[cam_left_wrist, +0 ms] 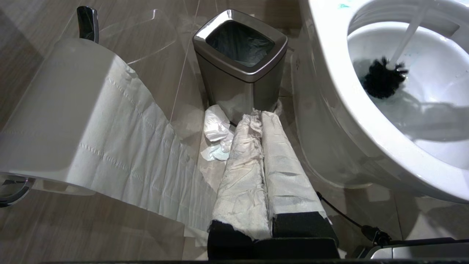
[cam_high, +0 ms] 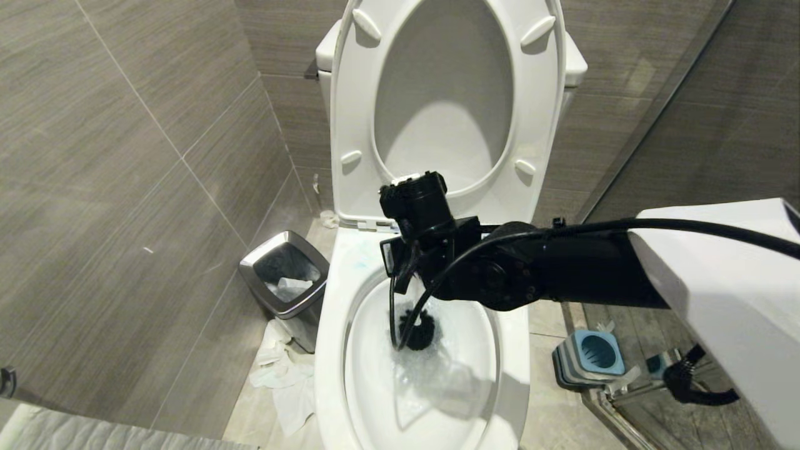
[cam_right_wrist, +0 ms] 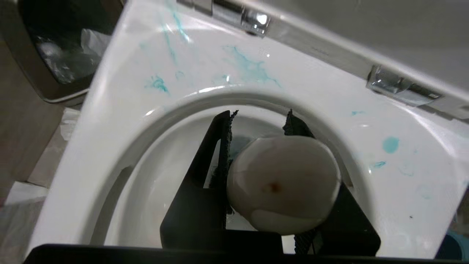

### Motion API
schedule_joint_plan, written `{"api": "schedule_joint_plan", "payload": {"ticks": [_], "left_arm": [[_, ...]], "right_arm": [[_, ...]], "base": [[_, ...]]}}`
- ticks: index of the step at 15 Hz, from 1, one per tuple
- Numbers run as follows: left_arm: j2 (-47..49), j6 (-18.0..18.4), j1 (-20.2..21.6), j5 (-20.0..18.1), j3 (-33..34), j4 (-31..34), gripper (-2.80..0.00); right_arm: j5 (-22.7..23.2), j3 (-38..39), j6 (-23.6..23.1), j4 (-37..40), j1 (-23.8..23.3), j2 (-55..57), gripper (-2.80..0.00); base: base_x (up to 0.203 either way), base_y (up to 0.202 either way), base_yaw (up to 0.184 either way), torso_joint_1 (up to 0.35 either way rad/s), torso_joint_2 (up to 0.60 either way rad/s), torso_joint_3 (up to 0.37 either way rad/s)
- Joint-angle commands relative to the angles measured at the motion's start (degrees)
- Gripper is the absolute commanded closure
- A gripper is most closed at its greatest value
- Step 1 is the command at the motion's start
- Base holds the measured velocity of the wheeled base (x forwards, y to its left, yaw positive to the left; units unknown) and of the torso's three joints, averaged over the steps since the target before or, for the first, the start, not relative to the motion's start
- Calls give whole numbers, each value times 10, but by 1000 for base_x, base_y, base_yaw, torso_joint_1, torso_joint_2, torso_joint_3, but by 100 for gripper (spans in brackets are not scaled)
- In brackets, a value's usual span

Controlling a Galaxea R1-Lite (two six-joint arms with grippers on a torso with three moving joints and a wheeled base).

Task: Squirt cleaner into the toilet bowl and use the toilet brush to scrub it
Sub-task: Scrub the toilet bowl

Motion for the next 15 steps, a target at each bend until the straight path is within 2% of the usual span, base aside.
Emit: {"api": "schedule_joint_plan", "payload": {"ticks": [1, 5, 15], "left_arm": [[0, 0, 0, 0, 1, 0, 0], [0, 0, 0, 0, 1, 0, 0], [0, 0, 0, 0, 1, 0, 0]], "right_arm": [[0, 4, 0, 1, 5, -62, 0], [14, 11, -16, 26, 12, -142, 0], [9, 27, -8, -4, 5, 3, 0]], "base": [[0, 0, 0, 0, 0, 0], [0, 0, 0, 0, 0, 0], [0, 0, 0, 0, 0, 0]]}}
